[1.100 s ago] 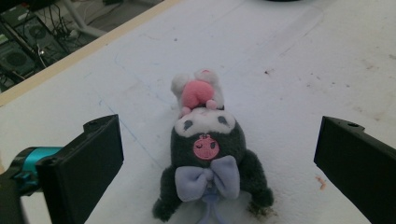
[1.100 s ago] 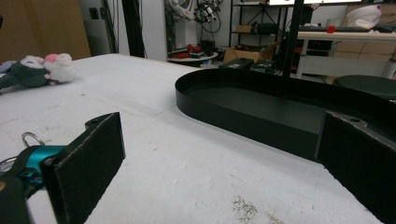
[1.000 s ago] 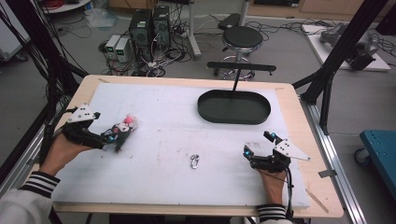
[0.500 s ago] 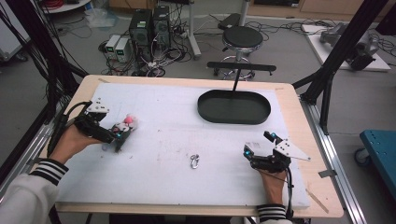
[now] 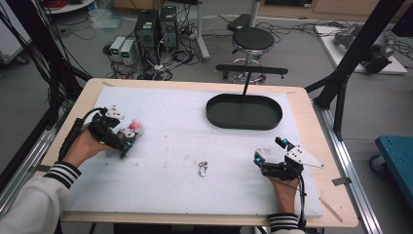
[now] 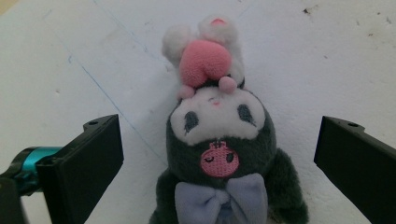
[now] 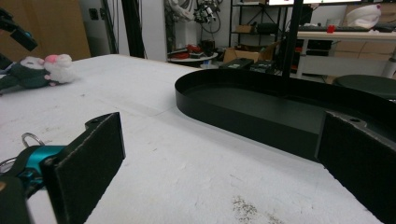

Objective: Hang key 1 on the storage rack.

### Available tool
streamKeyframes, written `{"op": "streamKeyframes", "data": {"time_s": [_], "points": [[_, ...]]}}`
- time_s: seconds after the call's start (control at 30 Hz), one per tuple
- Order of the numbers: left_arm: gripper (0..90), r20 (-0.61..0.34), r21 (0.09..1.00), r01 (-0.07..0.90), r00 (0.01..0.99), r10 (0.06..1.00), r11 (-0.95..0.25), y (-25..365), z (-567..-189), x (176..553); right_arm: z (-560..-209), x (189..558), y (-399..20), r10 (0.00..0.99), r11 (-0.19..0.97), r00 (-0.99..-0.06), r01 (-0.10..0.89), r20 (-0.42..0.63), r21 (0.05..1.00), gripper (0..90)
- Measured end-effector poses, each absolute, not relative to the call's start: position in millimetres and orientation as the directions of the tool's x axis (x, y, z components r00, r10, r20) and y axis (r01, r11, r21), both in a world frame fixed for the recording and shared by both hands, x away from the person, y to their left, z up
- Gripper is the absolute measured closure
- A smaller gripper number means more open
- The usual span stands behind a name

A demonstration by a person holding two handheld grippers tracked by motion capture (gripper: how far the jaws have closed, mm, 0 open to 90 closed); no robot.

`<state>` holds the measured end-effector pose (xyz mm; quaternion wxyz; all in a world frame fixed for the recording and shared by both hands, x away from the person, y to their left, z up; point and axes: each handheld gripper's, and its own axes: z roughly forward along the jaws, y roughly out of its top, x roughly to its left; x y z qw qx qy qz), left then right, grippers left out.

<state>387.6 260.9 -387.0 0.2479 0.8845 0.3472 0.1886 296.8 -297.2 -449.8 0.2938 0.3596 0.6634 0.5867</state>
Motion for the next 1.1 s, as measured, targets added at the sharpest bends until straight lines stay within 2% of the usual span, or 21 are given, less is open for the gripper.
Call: {"op": "streamKeyframes", "data": {"time_s": [0.83,0.93,1.1], "points": [[2.1,0.151,0.498,0.588,0.665,0.732,-0.637,251,-408,400,-450,298,-298,0.822,0.054,-0.569,0.120,0.024,0.991,0.7],[9.1,0.135,0.478,0.607,0.664,0.736,-0.635,251,-410,401,-450,297,-297,0.822,0.050,-0.569,0.129,0.033,0.990,0.7],[15.3,0.121,0.488,0.605,0.667,0.735,-0.629,252,-409,402,-450,298,-298,0.822,0.054,-0.569,0.119,0.024,0.991,0.7]]}}
